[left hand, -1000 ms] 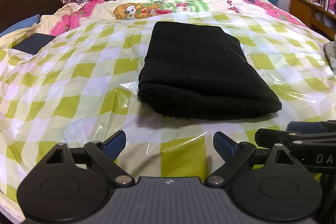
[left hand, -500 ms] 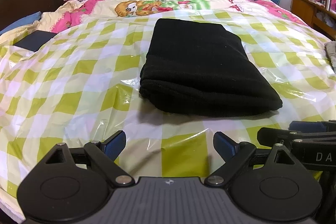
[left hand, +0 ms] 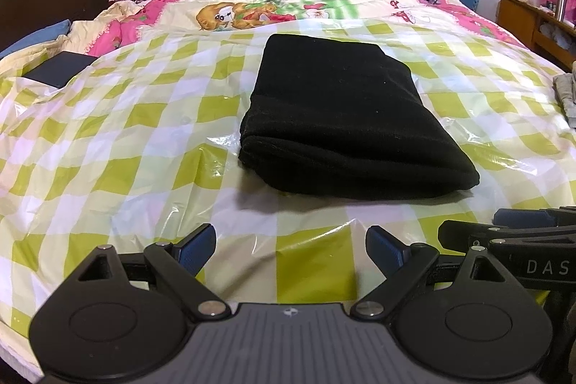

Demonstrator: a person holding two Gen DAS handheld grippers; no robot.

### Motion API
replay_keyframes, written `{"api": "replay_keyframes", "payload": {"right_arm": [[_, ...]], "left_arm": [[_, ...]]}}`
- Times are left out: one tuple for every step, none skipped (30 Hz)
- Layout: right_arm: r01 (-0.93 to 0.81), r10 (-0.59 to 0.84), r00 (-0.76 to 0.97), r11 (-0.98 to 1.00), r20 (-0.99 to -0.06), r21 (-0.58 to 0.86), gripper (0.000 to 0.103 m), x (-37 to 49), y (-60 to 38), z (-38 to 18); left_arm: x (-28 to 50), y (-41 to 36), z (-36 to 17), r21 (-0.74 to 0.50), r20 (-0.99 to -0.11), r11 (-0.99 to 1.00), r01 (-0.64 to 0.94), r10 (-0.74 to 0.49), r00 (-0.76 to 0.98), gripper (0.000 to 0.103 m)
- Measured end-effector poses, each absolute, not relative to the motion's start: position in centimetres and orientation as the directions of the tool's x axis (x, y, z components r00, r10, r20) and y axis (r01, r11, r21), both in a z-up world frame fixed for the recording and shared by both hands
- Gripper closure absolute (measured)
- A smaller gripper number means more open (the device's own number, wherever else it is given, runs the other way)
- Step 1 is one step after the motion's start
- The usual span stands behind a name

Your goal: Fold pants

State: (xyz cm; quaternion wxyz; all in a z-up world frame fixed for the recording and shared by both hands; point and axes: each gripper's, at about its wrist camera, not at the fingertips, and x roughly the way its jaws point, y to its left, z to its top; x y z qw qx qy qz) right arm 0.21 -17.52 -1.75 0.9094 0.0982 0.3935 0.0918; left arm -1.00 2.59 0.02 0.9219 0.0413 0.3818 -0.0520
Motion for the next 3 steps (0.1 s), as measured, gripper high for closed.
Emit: {"api": "replay_keyframes", "payload": {"right_arm": [[-0.09, 0.245, 0.674, 0.964, -0.697, 0.251, 0.027, 0.19, -17.53, -1.75], [-0.09, 0.245, 0.674, 0.964, -0.697, 0.252, 0.027, 0.21, -17.54, -1.74], [-0.089, 0.245, 0.673, 0.964, -0.698, 0.252, 0.027, 0.21, -17.53, -1.74]], "left_arm": [[-1.0, 2.56, 0.01, 0.037, -0.708, 0.991, 0.128, -0.064, 0.703, 0.001], [-1.01, 2.57, 0.01, 0.036, -0.707, 0.991, 0.127, -0.065, 0.704, 0.001], [-1.03, 2.58, 0.02, 0.035, -0.707, 0.991, 0.128, -0.066, 0.704, 0.001]]}}
